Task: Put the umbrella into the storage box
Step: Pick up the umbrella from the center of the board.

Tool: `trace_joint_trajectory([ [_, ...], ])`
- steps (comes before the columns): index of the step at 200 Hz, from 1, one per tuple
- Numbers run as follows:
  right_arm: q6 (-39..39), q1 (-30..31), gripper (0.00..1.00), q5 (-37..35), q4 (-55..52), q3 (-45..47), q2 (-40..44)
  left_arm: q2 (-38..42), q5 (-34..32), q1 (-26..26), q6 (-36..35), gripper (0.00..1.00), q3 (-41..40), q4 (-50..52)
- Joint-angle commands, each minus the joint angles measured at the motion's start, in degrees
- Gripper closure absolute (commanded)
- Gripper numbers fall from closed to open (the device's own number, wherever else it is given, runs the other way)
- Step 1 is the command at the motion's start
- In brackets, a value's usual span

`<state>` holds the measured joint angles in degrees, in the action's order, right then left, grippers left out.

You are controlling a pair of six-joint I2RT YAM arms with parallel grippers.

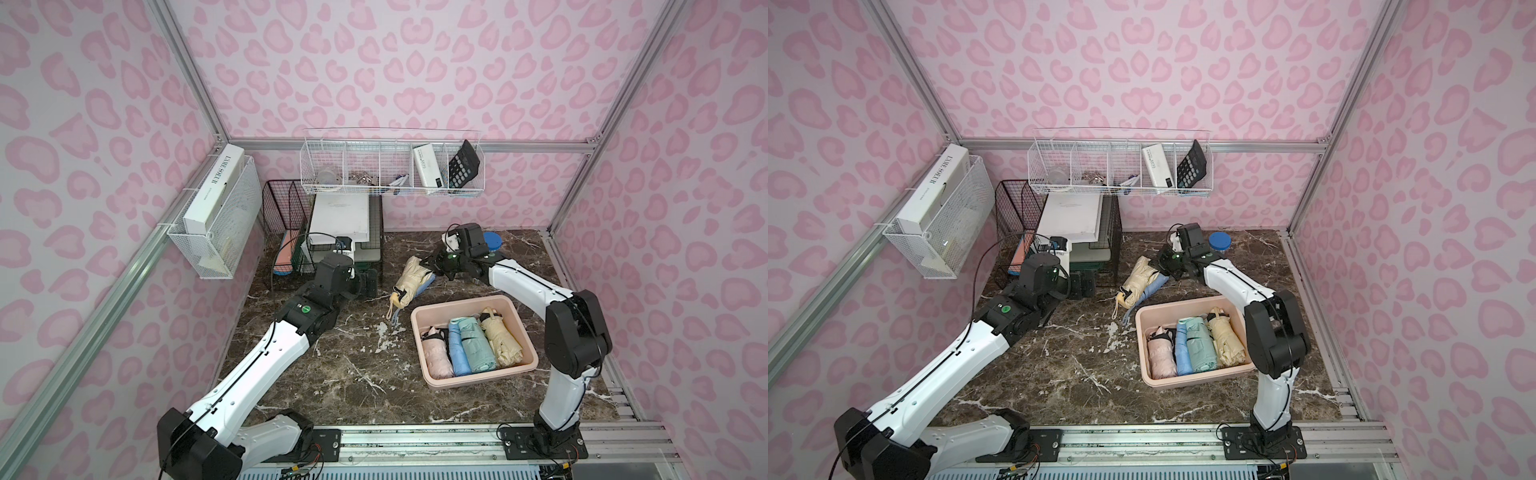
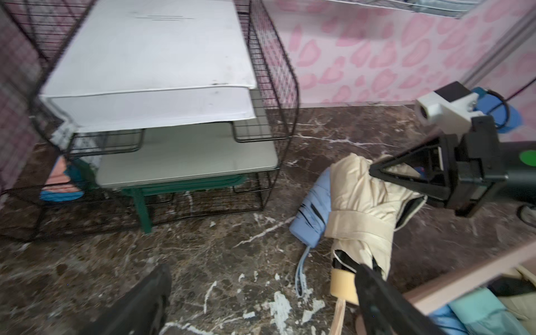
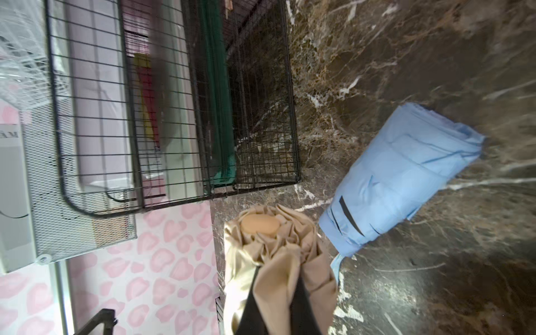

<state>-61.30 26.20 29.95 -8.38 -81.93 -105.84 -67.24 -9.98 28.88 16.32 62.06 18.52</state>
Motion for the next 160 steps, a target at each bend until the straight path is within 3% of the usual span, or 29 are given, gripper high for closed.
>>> trace_joint_trajectory([
  [1,-2.43,-0.44,1.0,1.71,3.64,1.58,3.06,-0.65,11.86,0.08,-1.43,0.02,-0.51,-6.45],
  [59,-5.52,-0.49,1.0,1.31,5.82,5.92,8.94,-8.7,33.66,0.05,3.81,0.02,0.22,-10.96],
  [136,-8.52,0.54,1.0,0.91,8.68,9.51,12.84,-14.69,39.15,1.49,5.94,0.02,-0.06,-14.7],
  [160,-8.77,0.71,1.0,0.76,9.01,9.86,13.44,-16.11,38.64,2.17,6.16,0.11,0.43,-13.94],
])
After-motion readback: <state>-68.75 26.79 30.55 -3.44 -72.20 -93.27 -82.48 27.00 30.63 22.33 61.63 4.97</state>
